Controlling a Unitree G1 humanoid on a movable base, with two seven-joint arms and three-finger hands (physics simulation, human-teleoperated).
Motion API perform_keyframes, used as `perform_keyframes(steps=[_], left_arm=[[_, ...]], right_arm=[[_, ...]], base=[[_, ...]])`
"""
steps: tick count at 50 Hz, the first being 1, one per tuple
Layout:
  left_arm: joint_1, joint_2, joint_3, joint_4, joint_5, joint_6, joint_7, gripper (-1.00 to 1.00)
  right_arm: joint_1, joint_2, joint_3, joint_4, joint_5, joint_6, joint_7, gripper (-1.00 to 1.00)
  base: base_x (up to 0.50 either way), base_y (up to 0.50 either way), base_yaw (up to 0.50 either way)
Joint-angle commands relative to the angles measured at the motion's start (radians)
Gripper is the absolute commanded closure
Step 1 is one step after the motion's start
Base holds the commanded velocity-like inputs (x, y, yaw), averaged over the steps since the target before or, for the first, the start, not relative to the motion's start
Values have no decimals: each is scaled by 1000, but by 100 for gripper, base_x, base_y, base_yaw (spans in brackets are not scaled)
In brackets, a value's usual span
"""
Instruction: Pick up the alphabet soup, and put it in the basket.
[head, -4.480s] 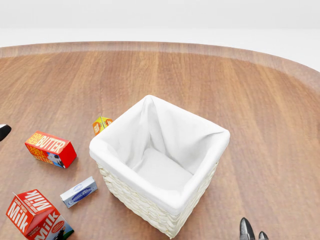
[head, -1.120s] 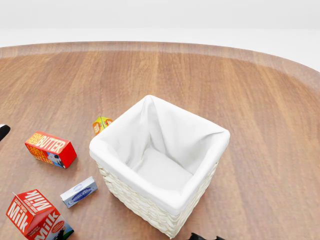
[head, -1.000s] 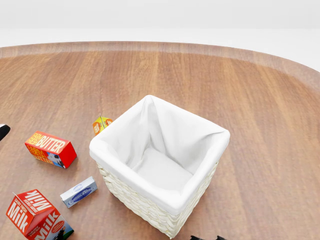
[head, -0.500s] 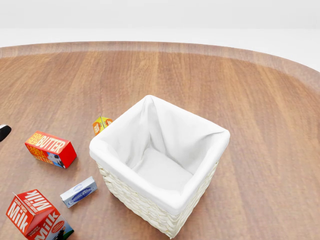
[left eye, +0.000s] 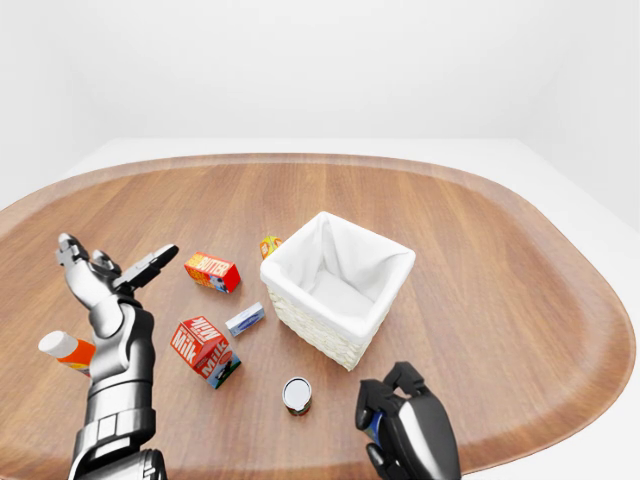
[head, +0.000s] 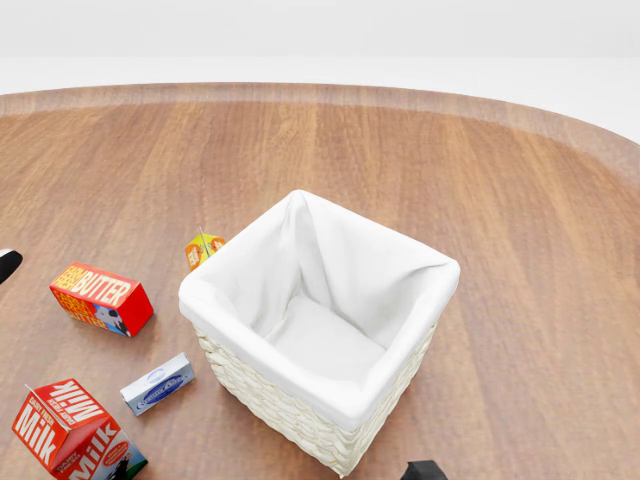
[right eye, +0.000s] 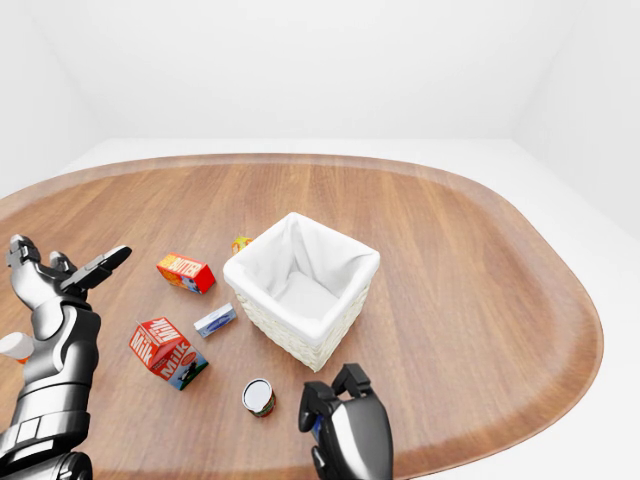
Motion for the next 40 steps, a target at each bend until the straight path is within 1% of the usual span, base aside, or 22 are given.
perform_keyframes(steps=[1, 9, 10, 11, 12, 13, 14, 15, 16, 17, 18, 19, 20, 21, 24, 29, 30, 34, 36, 38, 40], left_arm=[[0, -1, -1, -1, 1, 0, 0, -100], [1, -1, 0, -6, 0, 0, 2, -100], [-2, -1, 0, 2, 1, 0, 0, -100], [-2, -1, 0, 4, 1, 0, 0, -100], [-3, -1, -1, 6, 1, 0, -1, -100], [-3, -1, -1, 7, 1, 0, -1, -100], [-2, 0, -1, 4, 0, 0, 0, -100], [-2, 0, -1, 4, 0, 0, 0, -100], [-2, 0, -1, 4, 0, 0, 0, -100], [-6, -1, -2, 19, 2, 0, -4, -100], [-7, -1, -2, 22, 2, 0, -4, -100], [1, 1, -2, -3, -1, 0, 3, -100], [1, 0, -2, 0, 1, 0, 2, -100], [0, 0, -1, 0, 1, 0, 2, -100], [-6, 0, -3, 19, 4, 0, 0, -100], [-6, 0, -3, 20, 4, 0, 0, -100], [-3, 1, -3, 13, 4, 0, 2, -100], [-1, 1, -2, 4, 4, 0, 5, -100], [0, 0, -2, 0, 3, 0, 6, -100], [-2, 0, -1, 3, 3, 0, 5, -100], [-2, 0, -1, 5, 3, 0, 4, -100]], right_arm=[[15, -47, 32, -116, 38, 0, 0, 100], [21, -57, 22, -131, 51, 0, 0, 100], [25, -55, -12, -107, 96, 0, 0, 100], [26, -54, -16, -104, 99, 0, 0, 100], [28, -45, -63, -50, 164, 0, 0, 100], [30, -41, -70, -44, 165, 0, 0, 100], [27, -31, -119, 19, 222, 0, 0, 100], [27, -22, -149, 60, 250, 0, 0, 100], [29, -17, -156, 65, 246, 0, 0, 100], [30, -6, -215, 150, 309, 0, 0, 100], [33, 3, -227, 161, 303, 0, 0, 100], [45, 11, -266, 191, 319, 0, 0, 100], [57, 18, -293, 200, 313, 0, 0, 100], [60, 25, -301, 202, 305, 0, 0, 100], [124, 45, -363, 122, 267, 0, 0, 100], [131, 74, -390, 123, 234, 0, 0, 100], [175, 78, -412, -14, 174, 0, 0, 100], [192, 137, -465, -97, 75, 0, 0, 100], [204, 169, -478, -130, 19, 0, 29, 100], [210, 186, -487, -140, 1, 0, 45, 100], [224, 209, -497, -208, -56, 0, 96, 100]], base=[[0, 0, 0], [0, 0, 0], [0, 0, 0], [0, 0, 0], [0, 0, 0], [0, 0, 0], [0, 0, 0], [0, 0, 0], [0, 0, 0], [0, 0, 0], [0, 0, 0], [0, 0, 0], [0, 0, 0], [0, 0, 0], [0, 0, 0], [0, 0, 0], [0, 0, 0], [0, 0, 0], [0, 0, 0], [0, 0, 0], [0, 0, 0]])
